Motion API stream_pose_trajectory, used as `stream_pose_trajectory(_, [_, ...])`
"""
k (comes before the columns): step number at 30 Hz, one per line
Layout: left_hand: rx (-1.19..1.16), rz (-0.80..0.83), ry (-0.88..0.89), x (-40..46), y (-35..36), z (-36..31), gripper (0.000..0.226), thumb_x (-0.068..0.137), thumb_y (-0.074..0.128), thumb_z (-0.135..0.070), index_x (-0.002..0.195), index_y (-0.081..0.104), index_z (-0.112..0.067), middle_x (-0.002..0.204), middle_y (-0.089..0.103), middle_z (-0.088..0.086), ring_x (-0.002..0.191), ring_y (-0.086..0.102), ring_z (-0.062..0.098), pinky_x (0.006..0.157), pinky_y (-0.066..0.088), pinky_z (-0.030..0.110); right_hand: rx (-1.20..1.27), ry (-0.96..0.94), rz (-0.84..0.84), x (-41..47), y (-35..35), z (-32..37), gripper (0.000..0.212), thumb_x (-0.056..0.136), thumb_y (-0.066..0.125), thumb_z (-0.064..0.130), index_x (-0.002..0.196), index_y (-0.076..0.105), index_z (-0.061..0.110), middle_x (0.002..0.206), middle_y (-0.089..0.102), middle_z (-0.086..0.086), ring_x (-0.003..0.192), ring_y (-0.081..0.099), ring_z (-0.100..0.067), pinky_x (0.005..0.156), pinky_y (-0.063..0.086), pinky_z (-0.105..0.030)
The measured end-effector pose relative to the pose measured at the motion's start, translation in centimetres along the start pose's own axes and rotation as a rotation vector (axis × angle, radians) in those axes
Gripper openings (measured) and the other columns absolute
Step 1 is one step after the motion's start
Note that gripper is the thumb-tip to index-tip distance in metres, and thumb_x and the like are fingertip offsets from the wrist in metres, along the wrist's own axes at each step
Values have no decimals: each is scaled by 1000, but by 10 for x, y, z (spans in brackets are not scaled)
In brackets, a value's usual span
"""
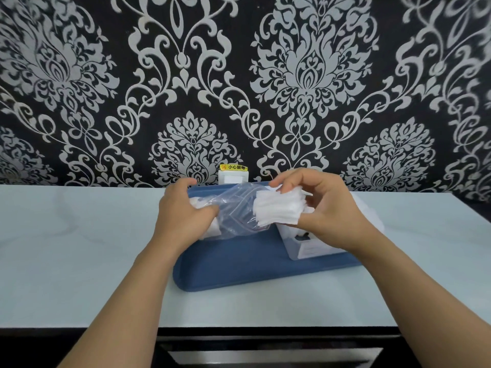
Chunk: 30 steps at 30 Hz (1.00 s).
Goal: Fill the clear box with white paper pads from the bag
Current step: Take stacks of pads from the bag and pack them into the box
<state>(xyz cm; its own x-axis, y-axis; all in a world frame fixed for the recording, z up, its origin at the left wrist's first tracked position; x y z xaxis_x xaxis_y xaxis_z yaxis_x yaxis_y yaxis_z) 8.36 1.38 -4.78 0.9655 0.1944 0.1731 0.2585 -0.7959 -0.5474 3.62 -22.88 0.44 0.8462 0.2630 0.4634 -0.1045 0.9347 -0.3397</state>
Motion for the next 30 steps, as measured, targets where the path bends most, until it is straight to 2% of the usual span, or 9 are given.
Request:
stream_pose_trajectory(4, [-228,-147,543,-35,-21,-75,47,78,68,-26,124,59,-15,127,55,-2,122,50,11,107,40,32,-57,-75,-24,-5,-2,17,34,62,83,-7,86,64,8,96,67,-6,87,62,-29,65,51,-38])
stream_pose_trajectory(6, [-264,19,758,-62,-5,-108,59,76,72,-38,126,57,-12,129,54,1,125,52,18,105,41,29,-68,-65,-18,-6,0,20,36,59,81,-7,86,64,9,89,65,-7,75,59,-27,57,48,-39])
stream_pose_trajectory(8, [-236,197,801,-78,22,-124,72,71,80,-45,131,54,-17,131,53,-2,125,53,18,102,44,28,-68,-37,-28,-8,0,19,40,55,81,-9,87,63,9,83,64,-5,67,54,-15,54,44,-32])
stream_pose_trajectory(11, [-312,265,638,-80,50,-120,61,74,78,-50,127,55,-31,120,62,-12,112,61,13,90,54,34,-41,39,-83,-10,-3,13,46,57,80,-8,94,62,12,83,67,8,67,57,-3,56,47,-20])
stream_pose_trajectory(15, [-568,247,392,-66,58,-109,35,93,61,-47,117,61,-22,100,72,-6,88,70,9,72,59,32,232,155,-152,-11,-7,-1,57,66,87,-2,114,60,13,96,76,-14,82,71,-28,76,61,-44])
stream_pose_trajectory(17, [-699,194,274,-62,55,-105,42,94,54,-51,107,60,-11,85,69,-3,72,67,7,57,55,25,376,223,-172,-12,-10,-8,54,72,84,7,122,61,11,103,75,-18,90,71,-29,84,59,-44])
stream_pose_trajectory(20, [-828,201,139,-58,57,-103,48,87,51,-53,101,59,-7,81,68,8,65,69,14,46,54,31,475,300,-200,-13,-12,-14,36,85,75,18,118,69,5,107,75,-17,94,66,-26,95,52,-49])
stream_pose_trajectory(25, [-969,229,0,-53,65,-96,45,83,53,-56,94,68,-15,85,74,9,72,72,20,47,54,31,441,316,-221,-14,-12,-15,14,94,62,11,96,75,7,80,71,-2,71,64,-9,67,56,-24])
stream_pose_trajectory(30, [-1026,264,-106,-56,73,-90,47,80,55,-59,94,70,-17,89,75,10,74,72,19,48,53,29,381,322,-192,-14,-10,-13,27,86,71,21,103,74,1,92,73,-12,80,68,-20,74,60,-36])
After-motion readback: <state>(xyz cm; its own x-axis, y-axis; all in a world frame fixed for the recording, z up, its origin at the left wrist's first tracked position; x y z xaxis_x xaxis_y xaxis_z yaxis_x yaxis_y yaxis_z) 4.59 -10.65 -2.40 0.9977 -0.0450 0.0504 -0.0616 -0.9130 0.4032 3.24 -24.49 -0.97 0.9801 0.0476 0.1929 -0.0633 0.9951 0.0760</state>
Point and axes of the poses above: each hand's wrist, its own x-axis towards the middle knuckle, its own y-axis out of the palm, z = x × y, the point moved 8 cm from there along x, towards the middle knuckle
